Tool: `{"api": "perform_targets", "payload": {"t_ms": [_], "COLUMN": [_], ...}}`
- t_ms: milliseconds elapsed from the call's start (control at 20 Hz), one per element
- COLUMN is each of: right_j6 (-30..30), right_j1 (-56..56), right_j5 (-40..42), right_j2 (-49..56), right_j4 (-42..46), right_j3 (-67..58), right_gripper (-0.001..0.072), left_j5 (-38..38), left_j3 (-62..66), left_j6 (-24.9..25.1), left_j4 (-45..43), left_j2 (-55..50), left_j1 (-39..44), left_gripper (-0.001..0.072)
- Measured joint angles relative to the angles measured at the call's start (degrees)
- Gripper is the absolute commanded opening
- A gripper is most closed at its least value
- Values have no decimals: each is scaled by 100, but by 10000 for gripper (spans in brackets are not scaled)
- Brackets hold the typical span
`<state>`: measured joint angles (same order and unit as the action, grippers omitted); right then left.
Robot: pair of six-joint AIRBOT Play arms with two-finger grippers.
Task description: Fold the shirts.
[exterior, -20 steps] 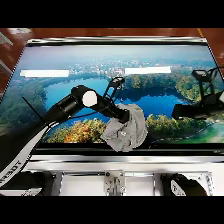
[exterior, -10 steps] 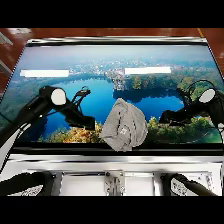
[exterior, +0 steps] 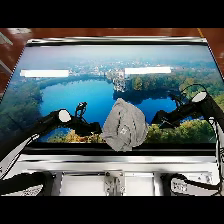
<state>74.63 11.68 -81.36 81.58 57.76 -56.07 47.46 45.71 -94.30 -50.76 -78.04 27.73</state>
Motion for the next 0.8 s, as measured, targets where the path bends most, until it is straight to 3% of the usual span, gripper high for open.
{"api": "perform_targets", "payload": {"t_ms": [250, 300, 350, 400, 500, 800], "right_j6": [122, 144, 168, 195, 236, 424], "right_j1": [0, 0, 0, 0, -50, -564], "right_j5": [11, 15, 17, 20, 39, 621], "right_j2": [61, 66, 66, 70, 72, 278], "right_j4": [-57, -66, -68, -72, -33, 208], "right_j3": [0, 0, 0, 0, 11, 151], "right_gripper": [694, 694, 694, 694, 694, 694], "left_j5": [-520, -575, -651, -719, -789, -807], "left_j3": [-59, -57, -61, -83, -72, -24], "left_j6": [476, 518, 560, 584, 627, 846], "left_j4": [846, 968, 994, 1025, 1047, 1161], "left_j2": [-466, -540, -592, -669, -713, -555], "left_j1": [118, 136, 151, 155, 164, 170], "left_gripper": [698, 515, 183, 92, 36, 36]}}
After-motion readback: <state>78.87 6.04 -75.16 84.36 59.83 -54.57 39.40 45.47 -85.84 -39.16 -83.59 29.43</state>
